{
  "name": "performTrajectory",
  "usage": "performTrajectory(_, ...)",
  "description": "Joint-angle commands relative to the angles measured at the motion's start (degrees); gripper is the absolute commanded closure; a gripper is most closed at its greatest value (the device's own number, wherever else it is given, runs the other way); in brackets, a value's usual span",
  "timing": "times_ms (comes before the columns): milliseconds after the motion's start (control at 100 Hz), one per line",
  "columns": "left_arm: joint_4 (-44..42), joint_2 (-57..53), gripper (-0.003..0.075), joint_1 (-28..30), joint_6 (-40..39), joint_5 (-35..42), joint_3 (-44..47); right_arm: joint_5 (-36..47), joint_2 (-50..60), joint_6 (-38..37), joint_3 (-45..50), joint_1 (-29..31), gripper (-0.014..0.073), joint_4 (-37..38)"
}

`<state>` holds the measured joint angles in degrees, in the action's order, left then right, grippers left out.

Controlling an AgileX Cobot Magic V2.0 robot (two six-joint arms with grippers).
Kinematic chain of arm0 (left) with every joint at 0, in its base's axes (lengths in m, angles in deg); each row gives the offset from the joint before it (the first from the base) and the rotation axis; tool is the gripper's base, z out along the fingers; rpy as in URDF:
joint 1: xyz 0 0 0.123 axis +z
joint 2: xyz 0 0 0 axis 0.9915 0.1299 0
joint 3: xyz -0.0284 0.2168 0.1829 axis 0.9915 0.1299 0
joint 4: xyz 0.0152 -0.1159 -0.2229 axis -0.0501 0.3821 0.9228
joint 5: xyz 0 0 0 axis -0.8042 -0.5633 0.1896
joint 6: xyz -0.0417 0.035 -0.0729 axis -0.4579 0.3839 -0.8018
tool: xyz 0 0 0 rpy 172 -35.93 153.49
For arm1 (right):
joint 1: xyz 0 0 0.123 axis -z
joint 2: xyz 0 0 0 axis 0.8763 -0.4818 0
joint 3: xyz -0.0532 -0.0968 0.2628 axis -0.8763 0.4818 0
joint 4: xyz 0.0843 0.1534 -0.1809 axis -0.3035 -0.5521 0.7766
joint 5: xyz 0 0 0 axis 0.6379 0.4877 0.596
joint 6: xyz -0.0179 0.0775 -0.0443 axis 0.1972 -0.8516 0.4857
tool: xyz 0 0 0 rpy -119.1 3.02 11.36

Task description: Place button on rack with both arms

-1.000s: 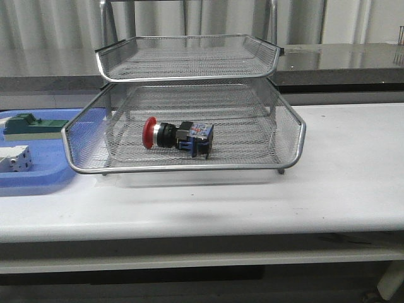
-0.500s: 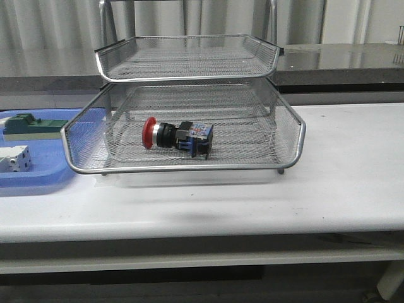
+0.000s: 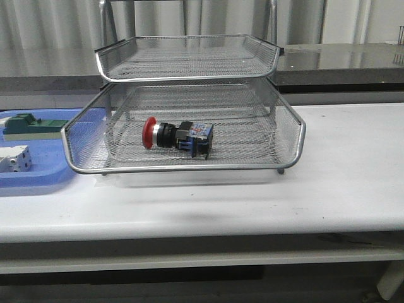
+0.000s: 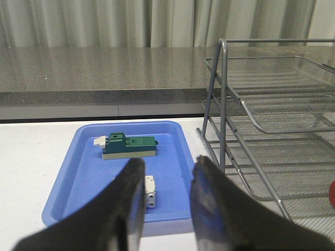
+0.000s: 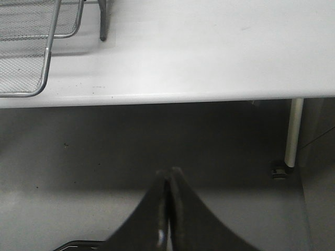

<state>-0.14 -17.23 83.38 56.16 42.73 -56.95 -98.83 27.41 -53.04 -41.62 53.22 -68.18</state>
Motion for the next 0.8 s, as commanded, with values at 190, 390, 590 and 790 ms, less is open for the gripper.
performTrajectory(190, 0.89, 0.42, 0.0741, 0.21, -0.41, 4.46, -1.57, 2.96, -0.20, 0.00, -1.91, -0.05, 0.0661, 0.74)
performTrajectory(390, 0.89, 0.42, 0.0741, 0.21, -0.41, 4.46, -1.57, 2.96, -0.20, 0.00, -1.91, -0.05, 0.0661, 0.74)
performTrajectory(590, 0.89, 0.42, 0.0741, 0.21, -0.41, 4.46, -1.57, 2.96, -0.20, 0.00, -1.91, -0.05, 0.0661, 0.74)
performTrajectory(790, 0.89, 0.42, 0.0741, 0.21, -0.41, 4.46, -1.57, 6.00, -0.25, 0.01, -1.91, -0.05, 0.0661, -2.09)
